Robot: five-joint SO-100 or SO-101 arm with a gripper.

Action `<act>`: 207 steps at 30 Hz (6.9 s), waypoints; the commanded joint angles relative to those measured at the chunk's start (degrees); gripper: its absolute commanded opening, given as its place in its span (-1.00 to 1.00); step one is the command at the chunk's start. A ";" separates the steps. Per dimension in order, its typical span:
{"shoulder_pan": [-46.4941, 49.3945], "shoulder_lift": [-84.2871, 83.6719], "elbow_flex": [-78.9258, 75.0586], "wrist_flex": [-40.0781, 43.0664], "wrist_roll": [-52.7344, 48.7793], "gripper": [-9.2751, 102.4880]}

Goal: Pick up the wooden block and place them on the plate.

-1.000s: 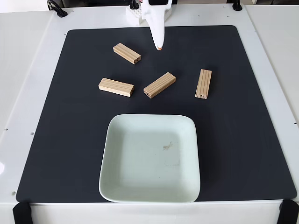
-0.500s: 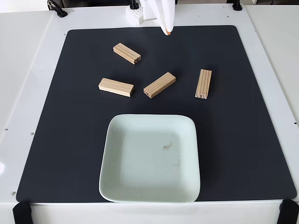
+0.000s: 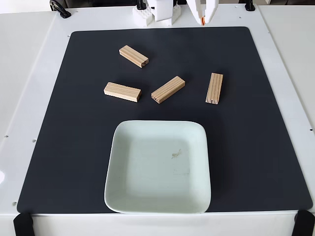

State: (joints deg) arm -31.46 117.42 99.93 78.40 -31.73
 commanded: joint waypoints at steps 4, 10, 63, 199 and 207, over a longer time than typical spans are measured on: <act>-1.76 -20.30 -25.66 9.14 -2.72 -0.81; -2.29 -32.61 -30.32 9.23 -13.80 -0.79; -0.79 -33.13 0.88 -22.94 -17.93 -0.33; 18.72 -48.87 -42.01 -32.26 35.51 -0.80; 17.58 -26.19 -12.83 -32.34 34.80 -0.85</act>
State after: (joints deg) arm -13.54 81.56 78.93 45.88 3.34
